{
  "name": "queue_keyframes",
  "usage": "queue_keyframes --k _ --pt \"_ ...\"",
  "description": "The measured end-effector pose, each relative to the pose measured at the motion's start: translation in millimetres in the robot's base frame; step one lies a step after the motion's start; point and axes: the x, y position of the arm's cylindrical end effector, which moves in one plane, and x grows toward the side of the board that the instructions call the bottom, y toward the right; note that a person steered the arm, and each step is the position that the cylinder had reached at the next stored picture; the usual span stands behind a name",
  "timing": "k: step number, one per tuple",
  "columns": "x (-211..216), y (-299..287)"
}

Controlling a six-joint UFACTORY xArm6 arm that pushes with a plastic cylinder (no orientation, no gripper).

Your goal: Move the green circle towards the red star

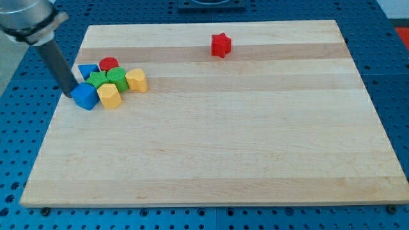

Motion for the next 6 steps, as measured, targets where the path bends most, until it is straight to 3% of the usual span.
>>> queue_keyframes --k 3,6 --pt "-39 39" --pt "-59 150"
